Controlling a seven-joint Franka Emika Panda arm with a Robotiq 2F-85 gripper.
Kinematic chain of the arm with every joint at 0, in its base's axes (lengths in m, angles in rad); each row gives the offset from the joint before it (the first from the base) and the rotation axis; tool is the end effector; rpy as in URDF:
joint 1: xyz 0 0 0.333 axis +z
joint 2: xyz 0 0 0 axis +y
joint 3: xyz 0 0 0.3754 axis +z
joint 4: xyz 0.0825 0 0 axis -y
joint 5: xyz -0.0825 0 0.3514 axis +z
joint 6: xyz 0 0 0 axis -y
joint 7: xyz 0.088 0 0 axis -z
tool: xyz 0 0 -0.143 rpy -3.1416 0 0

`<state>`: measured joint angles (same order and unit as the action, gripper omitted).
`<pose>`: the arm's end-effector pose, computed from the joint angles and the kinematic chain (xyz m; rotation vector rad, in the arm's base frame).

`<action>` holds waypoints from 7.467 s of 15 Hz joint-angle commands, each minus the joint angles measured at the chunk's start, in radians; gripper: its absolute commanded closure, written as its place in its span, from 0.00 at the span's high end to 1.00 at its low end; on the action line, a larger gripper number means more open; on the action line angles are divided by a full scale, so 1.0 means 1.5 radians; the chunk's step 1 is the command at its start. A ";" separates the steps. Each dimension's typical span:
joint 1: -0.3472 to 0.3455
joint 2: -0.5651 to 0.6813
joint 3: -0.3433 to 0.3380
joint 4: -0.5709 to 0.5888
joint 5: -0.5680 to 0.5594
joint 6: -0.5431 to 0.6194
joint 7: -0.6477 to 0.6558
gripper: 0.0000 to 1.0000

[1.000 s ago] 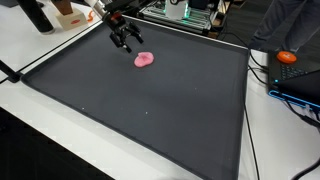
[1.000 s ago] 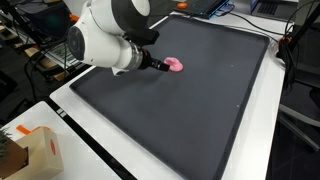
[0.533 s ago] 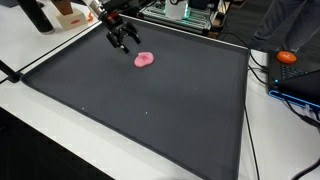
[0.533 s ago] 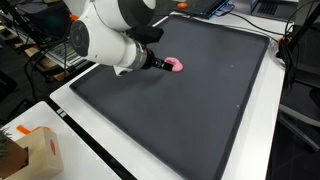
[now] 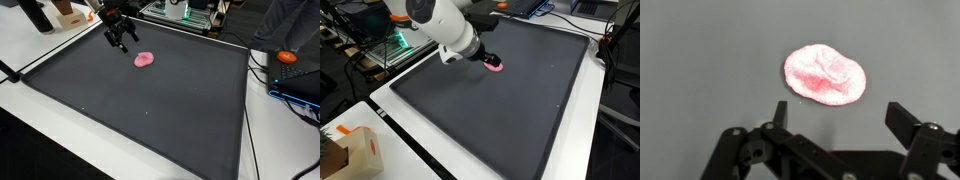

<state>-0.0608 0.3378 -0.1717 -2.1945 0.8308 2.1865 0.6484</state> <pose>0.5202 -0.0718 0.2666 -1.9392 1.7860 0.5486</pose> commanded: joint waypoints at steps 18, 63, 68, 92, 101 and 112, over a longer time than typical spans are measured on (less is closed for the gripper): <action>0.068 -0.265 0.102 -0.117 -0.489 0.124 0.490 1.00; 0.093 -0.012 0.106 -0.093 -0.402 0.322 0.457 0.01; 0.084 -0.018 0.115 -0.092 -0.385 0.310 0.441 0.29; -0.069 -0.051 0.068 -0.062 0.023 0.060 0.003 1.00; -0.092 0.001 0.015 -0.061 0.084 0.002 -0.113 1.00; -0.097 0.047 -0.008 -0.024 0.072 -0.055 -0.147 1.00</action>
<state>-0.2058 0.3758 -0.1760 -2.2706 0.9373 2.1479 0.4475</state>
